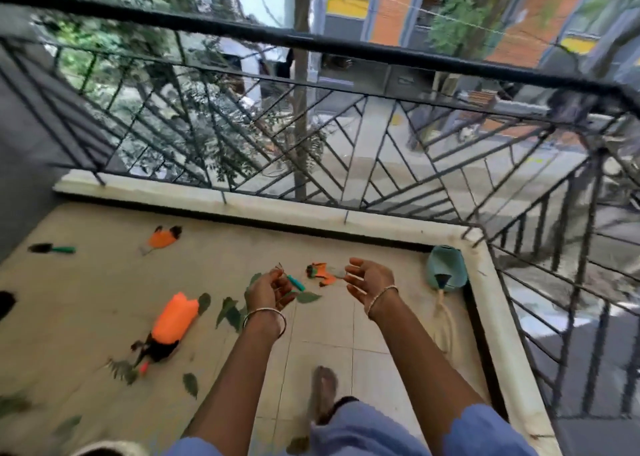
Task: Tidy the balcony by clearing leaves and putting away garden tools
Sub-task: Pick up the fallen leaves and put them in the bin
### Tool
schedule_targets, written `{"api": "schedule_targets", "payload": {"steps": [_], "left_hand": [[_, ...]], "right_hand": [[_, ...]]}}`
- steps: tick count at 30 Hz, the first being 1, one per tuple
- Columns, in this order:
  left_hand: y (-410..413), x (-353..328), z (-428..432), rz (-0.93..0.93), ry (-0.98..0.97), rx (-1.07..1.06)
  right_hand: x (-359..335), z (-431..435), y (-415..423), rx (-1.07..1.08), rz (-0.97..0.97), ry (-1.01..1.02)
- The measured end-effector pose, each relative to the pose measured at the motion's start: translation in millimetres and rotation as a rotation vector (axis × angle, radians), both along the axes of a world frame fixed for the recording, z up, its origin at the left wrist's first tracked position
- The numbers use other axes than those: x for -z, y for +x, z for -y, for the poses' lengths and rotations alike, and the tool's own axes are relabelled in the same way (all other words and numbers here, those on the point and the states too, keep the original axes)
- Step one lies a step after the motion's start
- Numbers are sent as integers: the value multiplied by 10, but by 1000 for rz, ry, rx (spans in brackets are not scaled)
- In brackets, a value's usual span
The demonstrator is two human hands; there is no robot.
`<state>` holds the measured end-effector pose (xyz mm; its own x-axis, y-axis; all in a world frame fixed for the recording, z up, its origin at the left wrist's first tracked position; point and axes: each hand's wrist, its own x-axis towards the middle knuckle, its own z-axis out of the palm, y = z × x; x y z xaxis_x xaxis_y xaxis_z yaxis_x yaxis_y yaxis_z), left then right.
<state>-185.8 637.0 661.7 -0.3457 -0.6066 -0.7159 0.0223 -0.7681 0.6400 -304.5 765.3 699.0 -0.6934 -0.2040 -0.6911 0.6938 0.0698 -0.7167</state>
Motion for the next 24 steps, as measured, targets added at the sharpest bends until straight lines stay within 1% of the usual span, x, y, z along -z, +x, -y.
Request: {"api": "schedule_targets", "payload": {"steps": [3,6,9,14,19,24], "left_hand": [[-17,175,321,28,31,-66],[-122,449,673,112,40,-86],[-337,714,1012,172,33,-110],[-778,1143,1500,248,93,-133],[-1100,1894,1956,379,124,-76],[-1265,2825,2321,531,96,-52]], "right_hand": [[136,348,-184,-12,44,20],[360,675,-420,-22,83,70],[632,1043,-706,-46,126,124],[1166,1727,-1212,-91,201,216],[1923,2262,-1710,-148,280,287],[2922,2519,-2088,-133,342,417]]}}
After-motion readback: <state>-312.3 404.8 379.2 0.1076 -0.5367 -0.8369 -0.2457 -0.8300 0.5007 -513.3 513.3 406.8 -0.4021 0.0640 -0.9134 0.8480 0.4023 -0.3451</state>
